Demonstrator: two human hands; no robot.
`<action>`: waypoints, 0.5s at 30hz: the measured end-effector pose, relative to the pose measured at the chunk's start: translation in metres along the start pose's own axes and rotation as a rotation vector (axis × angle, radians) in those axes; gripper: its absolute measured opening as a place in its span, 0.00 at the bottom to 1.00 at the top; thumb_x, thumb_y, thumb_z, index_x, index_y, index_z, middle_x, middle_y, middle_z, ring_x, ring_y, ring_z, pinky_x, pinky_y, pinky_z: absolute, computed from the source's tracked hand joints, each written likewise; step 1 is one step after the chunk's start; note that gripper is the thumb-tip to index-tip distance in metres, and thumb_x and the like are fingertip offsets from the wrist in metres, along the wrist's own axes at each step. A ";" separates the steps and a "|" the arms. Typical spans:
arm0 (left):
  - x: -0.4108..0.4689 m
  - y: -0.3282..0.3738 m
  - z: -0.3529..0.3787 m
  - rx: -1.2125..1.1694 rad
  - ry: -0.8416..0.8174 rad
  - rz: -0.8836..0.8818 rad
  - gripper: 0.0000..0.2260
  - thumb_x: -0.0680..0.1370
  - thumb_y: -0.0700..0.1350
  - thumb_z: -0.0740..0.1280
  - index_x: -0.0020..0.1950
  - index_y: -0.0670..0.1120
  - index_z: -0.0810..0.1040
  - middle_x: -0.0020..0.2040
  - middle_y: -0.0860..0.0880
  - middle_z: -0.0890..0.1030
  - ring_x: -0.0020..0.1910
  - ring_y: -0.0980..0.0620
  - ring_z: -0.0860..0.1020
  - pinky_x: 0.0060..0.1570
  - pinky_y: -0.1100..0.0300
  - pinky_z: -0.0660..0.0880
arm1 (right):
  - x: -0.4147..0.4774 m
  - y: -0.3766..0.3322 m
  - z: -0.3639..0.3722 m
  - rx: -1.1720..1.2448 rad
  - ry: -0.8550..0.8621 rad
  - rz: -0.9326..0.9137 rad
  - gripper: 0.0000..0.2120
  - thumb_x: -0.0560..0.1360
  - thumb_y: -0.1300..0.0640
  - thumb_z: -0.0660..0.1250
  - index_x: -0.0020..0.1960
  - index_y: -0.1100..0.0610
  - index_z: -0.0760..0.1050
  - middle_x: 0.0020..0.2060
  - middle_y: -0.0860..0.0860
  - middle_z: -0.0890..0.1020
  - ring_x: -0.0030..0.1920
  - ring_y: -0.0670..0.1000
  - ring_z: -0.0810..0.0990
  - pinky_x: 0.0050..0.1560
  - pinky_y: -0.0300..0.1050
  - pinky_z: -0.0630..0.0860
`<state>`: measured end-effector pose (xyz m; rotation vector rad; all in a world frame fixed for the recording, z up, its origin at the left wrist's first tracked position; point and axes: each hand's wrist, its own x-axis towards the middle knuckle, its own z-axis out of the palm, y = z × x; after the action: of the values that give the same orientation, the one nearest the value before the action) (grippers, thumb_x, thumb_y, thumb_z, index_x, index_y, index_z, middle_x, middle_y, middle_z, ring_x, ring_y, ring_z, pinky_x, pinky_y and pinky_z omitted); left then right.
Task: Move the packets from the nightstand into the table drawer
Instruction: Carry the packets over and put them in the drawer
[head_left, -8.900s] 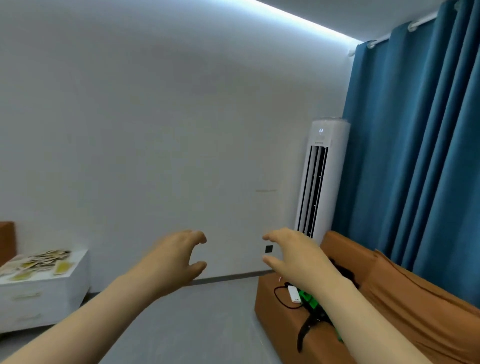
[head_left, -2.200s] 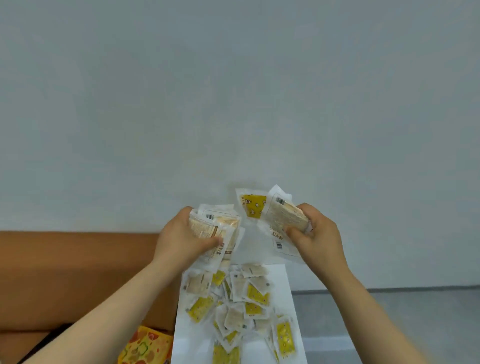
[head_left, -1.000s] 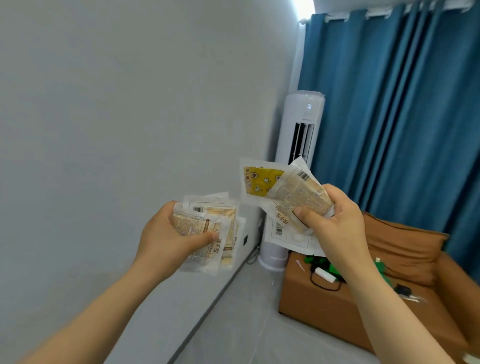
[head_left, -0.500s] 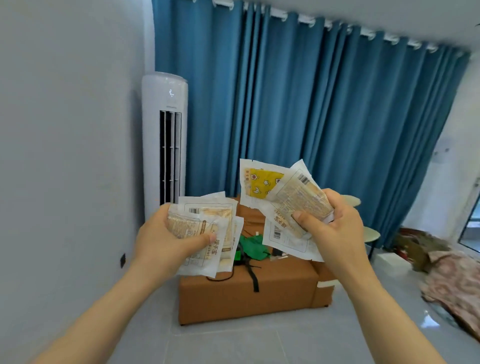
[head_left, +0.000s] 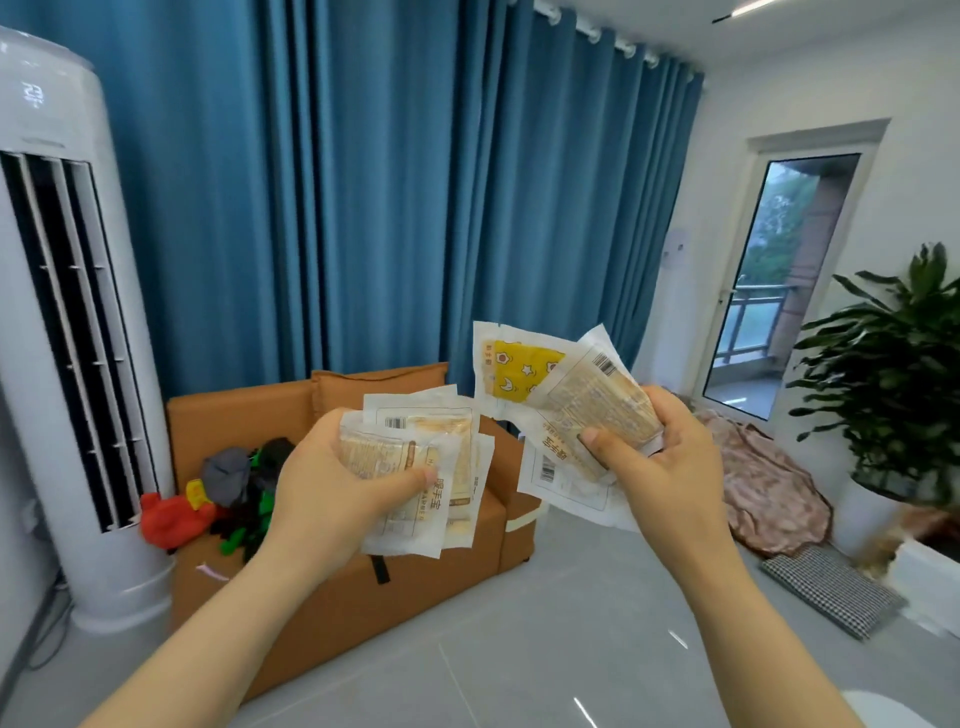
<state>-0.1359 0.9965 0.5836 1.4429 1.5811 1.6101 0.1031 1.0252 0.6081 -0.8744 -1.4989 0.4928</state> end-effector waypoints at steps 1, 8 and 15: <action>0.013 -0.003 0.015 -0.011 -0.019 0.003 0.22 0.60 0.45 0.82 0.49 0.54 0.76 0.46 0.55 0.84 0.45 0.56 0.83 0.43 0.56 0.80 | 0.010 0.011 -0.005 -0.003 0.015 0.003 0.13 0.72 0.65 0.71 0.46 0.47 0.77 0.43 0.45 0.83 0.47 0.44 0.82 0.42 0.38 0.80; 0.086 -0.017 0.124 -0.026 -0.122 0.028 0.21 0.62 0.43 0.80 0.49 0.53 0.76 0.44 0.57 0.83 0.42 0.62 0.81 0.36 0.66 0.77 | 0.068 0.092 -0.047 -0.077 0.086 0.047 0.15 0.72 0.64 0.71 0.46 0.44 0.76 0.45 0.45 0.83 0.47 0.43 0.82 0.43 0.37 0.81; 0.137 -0.075 0.220 -0.013 -0.237 -0.058 0.21 0.62 0.44 0.81 0.50 0.52 0.77 0.45 0.55 0.84 0.45 0.55 0.82 0.45 0.54 0.79 | 0.089 0.185 -0.082 -0.300 0.193 0.165 0.10 0.71 0.65 0.71 0.47 0.52 0.78 0.42 0.44 0.82 0.45 0.42 0.80 0.40 0.36 0.78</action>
<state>-0.0155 1.2285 0.5173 1.5048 1.4610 1.3585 0.2307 1.1911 0.5380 -1.2525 -1.3482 0.2959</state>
